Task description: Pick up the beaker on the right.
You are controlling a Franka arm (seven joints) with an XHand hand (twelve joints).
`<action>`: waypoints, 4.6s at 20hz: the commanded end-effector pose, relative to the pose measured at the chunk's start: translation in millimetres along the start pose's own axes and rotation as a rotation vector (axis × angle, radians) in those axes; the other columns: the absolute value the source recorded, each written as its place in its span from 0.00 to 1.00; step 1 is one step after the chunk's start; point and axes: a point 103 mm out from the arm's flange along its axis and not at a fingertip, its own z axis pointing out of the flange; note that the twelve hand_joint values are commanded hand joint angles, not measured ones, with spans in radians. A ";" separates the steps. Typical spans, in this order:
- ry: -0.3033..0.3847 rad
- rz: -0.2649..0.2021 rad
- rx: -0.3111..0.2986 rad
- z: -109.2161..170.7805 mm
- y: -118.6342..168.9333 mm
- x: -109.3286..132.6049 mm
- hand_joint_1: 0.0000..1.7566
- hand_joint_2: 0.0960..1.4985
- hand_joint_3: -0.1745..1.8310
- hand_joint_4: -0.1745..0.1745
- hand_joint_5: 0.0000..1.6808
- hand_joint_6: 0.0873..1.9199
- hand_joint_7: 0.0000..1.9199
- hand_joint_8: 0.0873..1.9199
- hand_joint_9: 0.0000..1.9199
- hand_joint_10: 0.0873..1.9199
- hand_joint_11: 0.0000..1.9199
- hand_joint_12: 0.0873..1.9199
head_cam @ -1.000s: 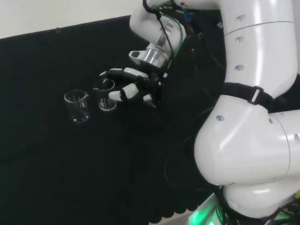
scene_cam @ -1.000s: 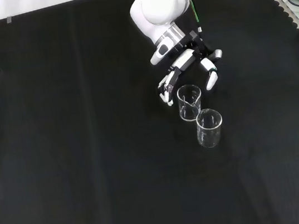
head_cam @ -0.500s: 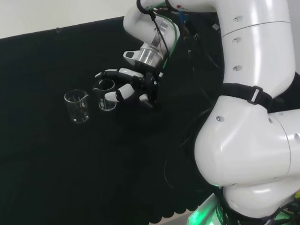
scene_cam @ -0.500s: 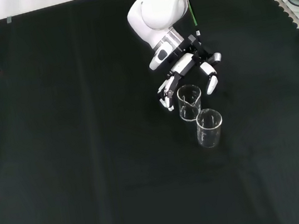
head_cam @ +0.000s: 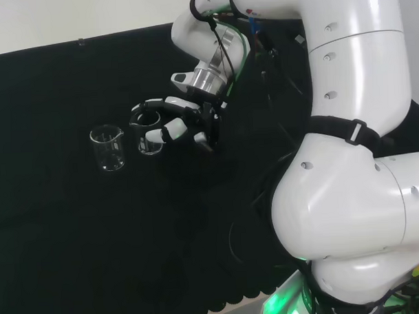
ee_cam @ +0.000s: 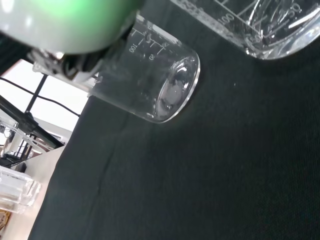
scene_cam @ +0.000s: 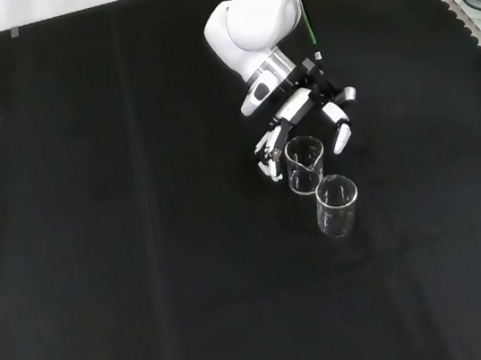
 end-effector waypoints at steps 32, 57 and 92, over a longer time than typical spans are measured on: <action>0.022 0.000 -0.021 3.4 1.0 -7.0 0.52 0.15 0.62 0.35 0.22 0.20 0.22 0.35 0.24 0.30 0.00 0.63; -0.025 0.027 -0.019 12.4 16.0 -3.2 0.59 0.16 0.63 0.42 0.27 0.47 0.31 0.34 0.31 0.28 0.01 0.68; -0.196 0.043 -0.222 -7.1 12.8 24.6 0.80 0.39 0.39 0.00 0.76 0.28 0.72 0.35 0.75 0.00 0.58 0.39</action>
